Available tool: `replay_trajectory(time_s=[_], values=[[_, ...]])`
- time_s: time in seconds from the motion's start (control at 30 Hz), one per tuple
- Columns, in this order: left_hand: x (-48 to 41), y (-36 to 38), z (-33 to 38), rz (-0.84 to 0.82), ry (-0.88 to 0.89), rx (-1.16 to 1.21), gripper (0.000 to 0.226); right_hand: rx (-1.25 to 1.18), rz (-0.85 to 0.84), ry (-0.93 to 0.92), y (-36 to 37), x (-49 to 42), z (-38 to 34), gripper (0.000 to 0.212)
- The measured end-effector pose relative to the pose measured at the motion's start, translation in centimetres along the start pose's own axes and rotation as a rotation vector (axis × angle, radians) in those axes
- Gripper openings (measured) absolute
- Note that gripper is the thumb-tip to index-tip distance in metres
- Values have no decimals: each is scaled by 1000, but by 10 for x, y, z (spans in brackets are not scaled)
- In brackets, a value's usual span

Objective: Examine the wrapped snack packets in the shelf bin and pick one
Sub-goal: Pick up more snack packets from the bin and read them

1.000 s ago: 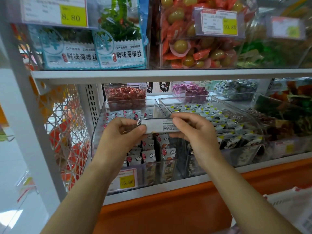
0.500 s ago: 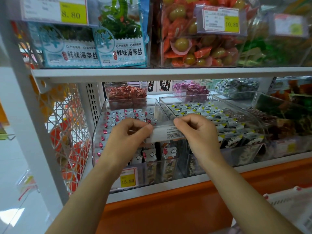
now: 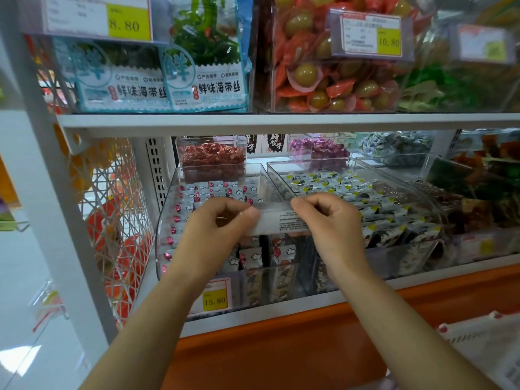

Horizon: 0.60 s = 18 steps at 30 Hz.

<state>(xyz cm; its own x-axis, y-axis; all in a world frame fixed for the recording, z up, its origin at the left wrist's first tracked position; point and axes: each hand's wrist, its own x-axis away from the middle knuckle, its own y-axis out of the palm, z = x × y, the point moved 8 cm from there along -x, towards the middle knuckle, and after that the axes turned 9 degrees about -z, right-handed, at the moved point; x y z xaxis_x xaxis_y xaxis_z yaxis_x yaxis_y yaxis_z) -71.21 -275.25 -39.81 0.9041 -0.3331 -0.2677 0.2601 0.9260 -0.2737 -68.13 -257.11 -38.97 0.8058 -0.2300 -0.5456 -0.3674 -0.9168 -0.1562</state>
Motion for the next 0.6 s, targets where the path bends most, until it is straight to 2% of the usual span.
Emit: replay_trajectory(time_s=[0.1,0.17,0.23,0.27,0.33,0.4,0.47,0.5,0.6], values=[[1,4,1,-24,27,-187,25,-9,-22,25,-1,-1,3,19],[0,1,2,16,48,-203,31,-196,-111,76,5,-3,9,19],[-1,-5,1,57,50,-114,36,-420,-250,120,15,-3,11,15],[-1,-7,0,72,51,-76,37,-426,-299,106,18,-2,11,21],[-3,-7,-1,83,63,-70,38,-278,-335,42,18,-2,8,36],[-4,-4,-1,77,67,-64,42,-156,-275,-2,12,-4,4,32],[-6,-1,-4,80,67,-51,46,-135,-176,-18,2,-7,2,16],[-8,0,-4,95,74,-93,46,-132,-112,-12,-5,-8,3,10],[-16,2,1,111,130,-386,30,-124,60,10,-26,-12,10,10]])
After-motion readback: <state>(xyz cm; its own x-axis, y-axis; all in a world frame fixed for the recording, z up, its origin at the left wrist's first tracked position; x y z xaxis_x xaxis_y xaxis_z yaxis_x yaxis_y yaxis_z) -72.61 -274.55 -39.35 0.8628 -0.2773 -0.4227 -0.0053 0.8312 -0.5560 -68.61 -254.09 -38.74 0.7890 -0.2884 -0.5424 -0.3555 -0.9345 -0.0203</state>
